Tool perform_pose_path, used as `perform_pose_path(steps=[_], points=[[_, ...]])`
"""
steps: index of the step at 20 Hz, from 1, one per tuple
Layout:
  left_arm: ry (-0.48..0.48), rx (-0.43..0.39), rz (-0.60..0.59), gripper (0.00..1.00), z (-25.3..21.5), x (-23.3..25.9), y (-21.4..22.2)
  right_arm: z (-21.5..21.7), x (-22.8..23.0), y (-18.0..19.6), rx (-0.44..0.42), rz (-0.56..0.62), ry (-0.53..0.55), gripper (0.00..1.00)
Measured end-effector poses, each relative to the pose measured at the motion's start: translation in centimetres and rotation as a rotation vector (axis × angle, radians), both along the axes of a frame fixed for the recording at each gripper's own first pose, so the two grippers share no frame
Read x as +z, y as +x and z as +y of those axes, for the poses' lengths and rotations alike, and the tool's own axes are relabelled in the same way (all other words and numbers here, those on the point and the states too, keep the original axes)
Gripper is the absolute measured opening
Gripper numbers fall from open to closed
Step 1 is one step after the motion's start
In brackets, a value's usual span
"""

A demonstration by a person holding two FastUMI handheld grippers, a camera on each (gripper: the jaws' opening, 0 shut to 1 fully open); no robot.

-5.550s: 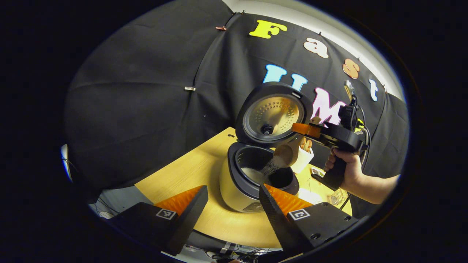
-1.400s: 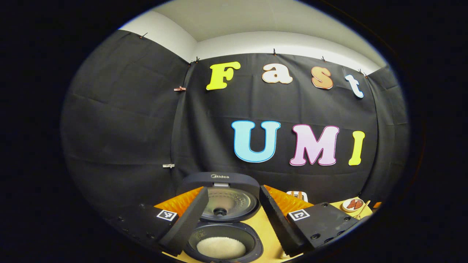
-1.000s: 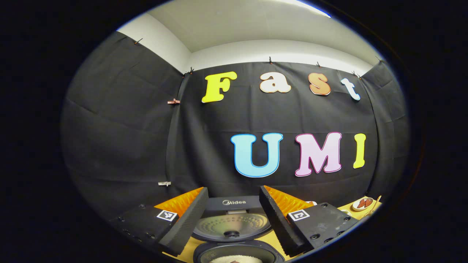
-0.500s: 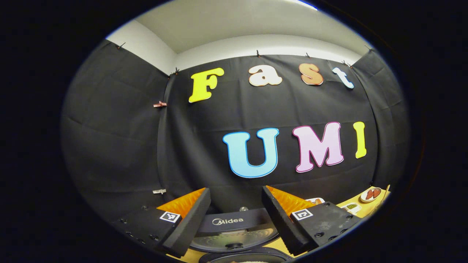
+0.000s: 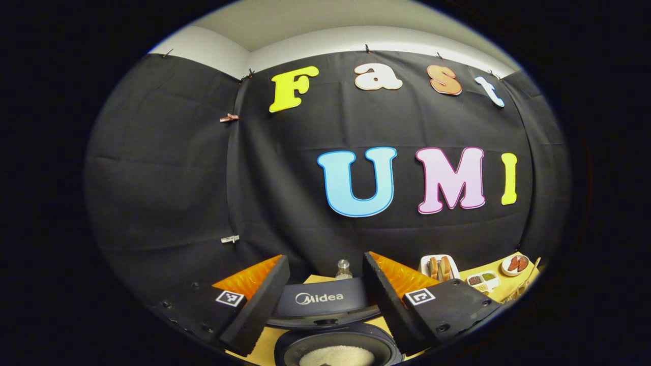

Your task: Close the left gripper, press the button to open the rice cooker; take a wooden spoon from the chopstick holder with the right hand, scoop a spoonful of rice and pour it into the rice cooker, then put the wooden spoon back into the chopstick holder.

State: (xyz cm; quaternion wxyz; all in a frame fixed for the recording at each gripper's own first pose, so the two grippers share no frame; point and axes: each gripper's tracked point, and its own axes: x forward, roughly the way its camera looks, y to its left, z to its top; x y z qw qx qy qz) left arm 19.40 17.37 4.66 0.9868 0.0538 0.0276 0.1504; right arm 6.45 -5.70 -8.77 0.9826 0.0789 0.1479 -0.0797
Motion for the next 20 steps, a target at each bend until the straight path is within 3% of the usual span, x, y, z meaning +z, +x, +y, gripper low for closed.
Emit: perform_pose_path(steps=[7, 14, 17, 20], points=[[-0.130, 0.027, 0.168, 1.00, -2.4, -3.7, -5.2, 2.8, -1.9, 2.1, 0.124, 0.041, 0.049, 0.98], [-0.289, 0.066, 0.270, 1.00, -4.2, -9.5, -9.0, 3.7, -4.4, 2.1, 0.180, 0.101, 0.077, 0.98], [-0.269, 0.067, 0.295, 0.99, -4.3, -12.7, -9.7, 3.7, -5.4, 1.4, 0.191, 0.129, 0.087, 0.98], [-0.173, 0.048, 0.269, 0.98, -4.3, -14.4, -9.2, 3.9, -7.3, 0.3, 0.213, 0.179, 0.089, 0.98]])
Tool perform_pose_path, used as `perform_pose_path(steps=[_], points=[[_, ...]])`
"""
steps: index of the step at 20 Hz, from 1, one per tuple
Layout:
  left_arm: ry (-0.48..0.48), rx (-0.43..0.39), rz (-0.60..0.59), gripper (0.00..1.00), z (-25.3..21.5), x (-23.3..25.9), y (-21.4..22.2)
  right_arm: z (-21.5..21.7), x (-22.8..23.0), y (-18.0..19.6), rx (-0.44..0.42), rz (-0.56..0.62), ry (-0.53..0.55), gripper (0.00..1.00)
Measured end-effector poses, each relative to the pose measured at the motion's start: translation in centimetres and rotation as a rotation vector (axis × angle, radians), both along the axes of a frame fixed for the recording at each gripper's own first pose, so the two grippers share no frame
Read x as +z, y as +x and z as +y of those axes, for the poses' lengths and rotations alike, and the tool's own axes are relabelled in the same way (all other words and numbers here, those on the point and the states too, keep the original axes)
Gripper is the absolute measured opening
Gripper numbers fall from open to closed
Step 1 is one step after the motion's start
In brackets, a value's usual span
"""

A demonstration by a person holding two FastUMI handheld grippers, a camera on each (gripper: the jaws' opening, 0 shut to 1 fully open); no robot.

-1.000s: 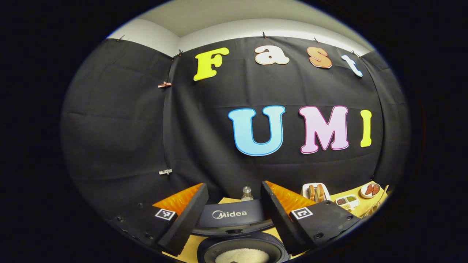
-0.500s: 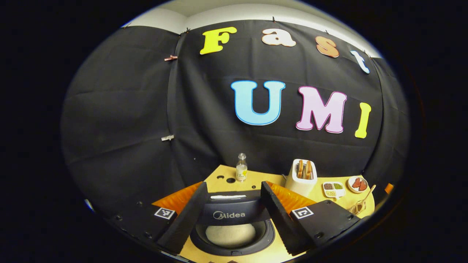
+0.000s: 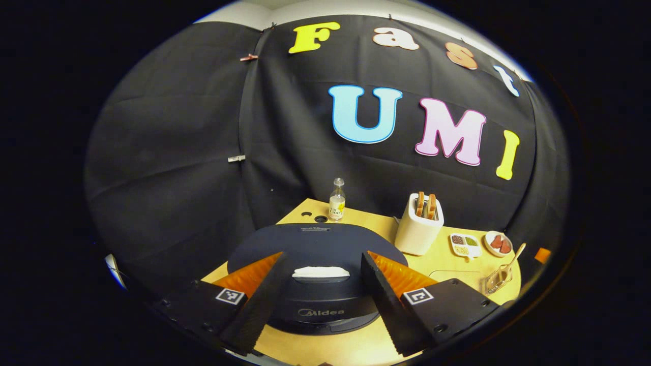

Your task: Close the left gripper, press the button to open the rice cooker; take a wooden spoon from the chopstick holder with the right hand, scoop a spoonful of rice and pour it into the rice cooker, then put the wooden spoon back into the chopstick holder.

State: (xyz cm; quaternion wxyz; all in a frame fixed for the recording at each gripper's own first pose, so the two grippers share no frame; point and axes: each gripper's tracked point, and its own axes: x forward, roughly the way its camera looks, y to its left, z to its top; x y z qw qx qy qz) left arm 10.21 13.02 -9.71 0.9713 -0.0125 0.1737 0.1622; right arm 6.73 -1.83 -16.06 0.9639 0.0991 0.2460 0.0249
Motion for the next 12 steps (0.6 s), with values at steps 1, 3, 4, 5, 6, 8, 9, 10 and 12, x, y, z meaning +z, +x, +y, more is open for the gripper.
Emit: perform_pose_path(steps=[1, 3, 4, 5, 6, 8, 9, 10, 12], points=[[0.012, -0.015, -0.003, 0.98, -0.1, -0.5, 0.3, 0.0, -0.5, -0.2, 0.006, 0.013, -0.002, 0.98], [-0.002, -0.006, 0.010, 0.99, 0.1, -1.9, 0.3, 0.2, -1.1, -0.6, 0.014, 0.035, -0.001, 0.98], [0.004, -0.003, 0.009, 0.99, 0.1, -2.2, 0.3, 0.4, -1.3, -0.8, 0.020, 0.040, 0.002, 0.98], [0.015, -0.002, 0.008, 0.99, 0.0, -2.4, 0.4, 0.6, -1.3, -0.8, 0.025, 0.042, 0.002, 0.98], [0.024, -0.003, 0.007, 0.99, -0.1, -2.8, 0.3, 0.6, -1.2, -0.9, 0.028, 0.037, -0.001, 0.98], [0.013, -0.006, 0.014, 0.99, 0.0, -4.0, 0.1, 0.8, -1.0, -0.7, 0.038, 0.021, -0.008, 0.98], [0.008, -0.010, 0.024, 0.99, -0.1, -4.7, 0.0, 1.0, -1.1, -0.8, 0.046, 0.023, -0.009, 0.98], [0.013, -0.014, 0.038, 0.99, -0.2, -5.5, -0.2, 1.2, -1.3, -0.9, 0.053, 0.027, -0.011, 0.98], [0.027, -0.016, 0.039, 0.99, -0.2, -6.9, -0.6, 1.2, -1.5, -1.0, 0.057, 0.033, -0.015, 0.98]])
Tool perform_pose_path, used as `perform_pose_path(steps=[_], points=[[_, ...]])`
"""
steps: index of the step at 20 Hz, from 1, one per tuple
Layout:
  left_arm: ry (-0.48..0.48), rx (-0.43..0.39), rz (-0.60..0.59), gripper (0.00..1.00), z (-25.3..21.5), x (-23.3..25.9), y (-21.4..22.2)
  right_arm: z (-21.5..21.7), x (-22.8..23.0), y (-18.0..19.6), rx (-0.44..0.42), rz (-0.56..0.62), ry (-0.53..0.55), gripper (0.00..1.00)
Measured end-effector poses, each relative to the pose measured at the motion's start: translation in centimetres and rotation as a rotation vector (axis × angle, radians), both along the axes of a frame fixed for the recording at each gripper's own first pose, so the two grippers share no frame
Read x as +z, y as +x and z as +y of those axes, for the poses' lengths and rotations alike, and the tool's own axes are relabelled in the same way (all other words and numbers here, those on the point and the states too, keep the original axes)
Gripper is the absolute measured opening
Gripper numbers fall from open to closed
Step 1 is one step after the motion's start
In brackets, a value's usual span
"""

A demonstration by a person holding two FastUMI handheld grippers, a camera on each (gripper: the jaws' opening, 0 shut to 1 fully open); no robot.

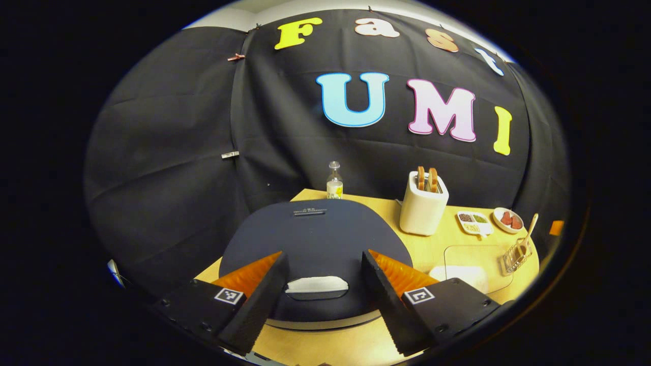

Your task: Close the left gripper, press the button to open the rice cooker; take a wooden spoon from the chopstick holder with the right hand, scoop a spoonful of rice and pour it into the rice cooker, then put the wooden spoon back into the chopstick holder.

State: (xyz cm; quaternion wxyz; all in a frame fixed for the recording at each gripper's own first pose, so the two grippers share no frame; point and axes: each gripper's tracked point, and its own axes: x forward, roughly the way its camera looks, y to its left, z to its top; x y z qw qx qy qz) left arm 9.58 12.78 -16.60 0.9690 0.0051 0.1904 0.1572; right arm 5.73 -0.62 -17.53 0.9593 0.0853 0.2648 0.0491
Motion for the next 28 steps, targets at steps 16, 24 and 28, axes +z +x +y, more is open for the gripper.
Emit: perform_pose_path(steps=[16, 24, 28], points=[[0.029, -0.125, -0.059, 0.98, -0.6, 0.1, 0.0, 1.5, 0.4, -1.6, 0.024, -0.029, -0.059, 0.98], [-0.001, -0.303, -0.297, 0.95, -8.3, 11.3, -1.5, 2.9, 8.1, -0.7, 0.036, -0.242, -0.144, 0.99], [-0.090, -0.388, -0.347, 0.95, -12.8, 14.0, -3.7, 3.8, 13.6, -2.0, 0.003, -0.398, -0.182, 0.98]])
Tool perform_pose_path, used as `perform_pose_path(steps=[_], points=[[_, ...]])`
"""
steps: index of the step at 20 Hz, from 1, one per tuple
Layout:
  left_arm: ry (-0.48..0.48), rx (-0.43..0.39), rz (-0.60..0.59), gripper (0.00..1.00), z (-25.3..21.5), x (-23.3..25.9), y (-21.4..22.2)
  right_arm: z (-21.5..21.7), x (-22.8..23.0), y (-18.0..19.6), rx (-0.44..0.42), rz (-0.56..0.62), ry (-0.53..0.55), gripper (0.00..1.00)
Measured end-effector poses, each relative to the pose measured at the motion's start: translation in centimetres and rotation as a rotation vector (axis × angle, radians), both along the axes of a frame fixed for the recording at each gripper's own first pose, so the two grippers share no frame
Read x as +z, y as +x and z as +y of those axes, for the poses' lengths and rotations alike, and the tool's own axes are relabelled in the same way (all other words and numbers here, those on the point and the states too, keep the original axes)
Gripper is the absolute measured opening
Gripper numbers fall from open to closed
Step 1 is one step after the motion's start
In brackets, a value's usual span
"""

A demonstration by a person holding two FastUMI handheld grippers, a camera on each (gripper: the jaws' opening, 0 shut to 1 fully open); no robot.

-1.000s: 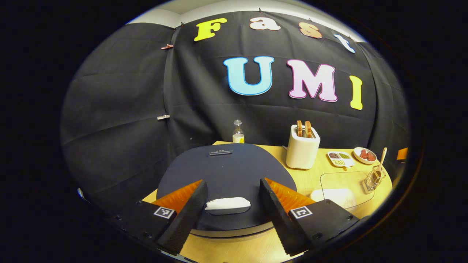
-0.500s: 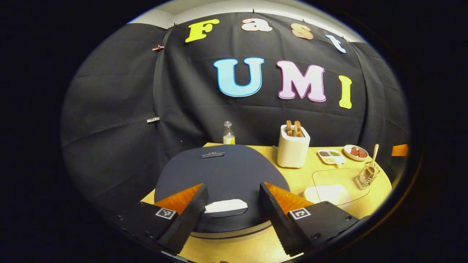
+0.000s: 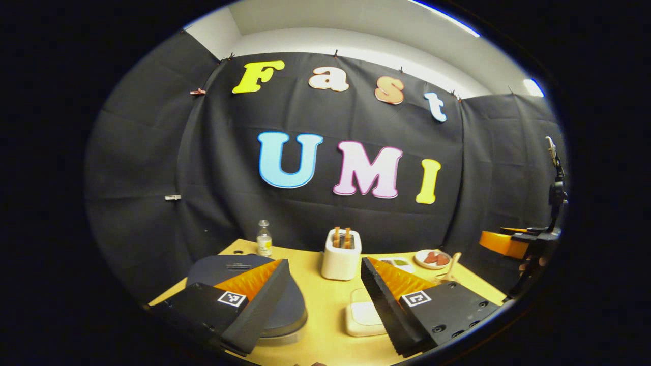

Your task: Close the left gripper, press the button to open the rice cooker; take a wooden spoon from the chopstick holder with the right hand, scoop a spoonful of rice and pour it into the rice cooker, then put the wooden spoon back into the chopstick holder.

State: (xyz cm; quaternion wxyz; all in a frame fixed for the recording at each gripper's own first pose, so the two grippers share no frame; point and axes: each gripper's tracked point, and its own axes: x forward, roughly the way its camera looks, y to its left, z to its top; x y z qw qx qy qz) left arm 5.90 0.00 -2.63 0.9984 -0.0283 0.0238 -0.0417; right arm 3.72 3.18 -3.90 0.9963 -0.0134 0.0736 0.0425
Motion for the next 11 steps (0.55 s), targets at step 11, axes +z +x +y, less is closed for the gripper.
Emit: perform_pose_path(steps=[11], points=[[-0.029, -0.045, 0.005, 0.92, 1.1, -0.5, -4.9, 2.7, -2.1, -6.7, -0.019, 0.032, -0.020, 0.98]])
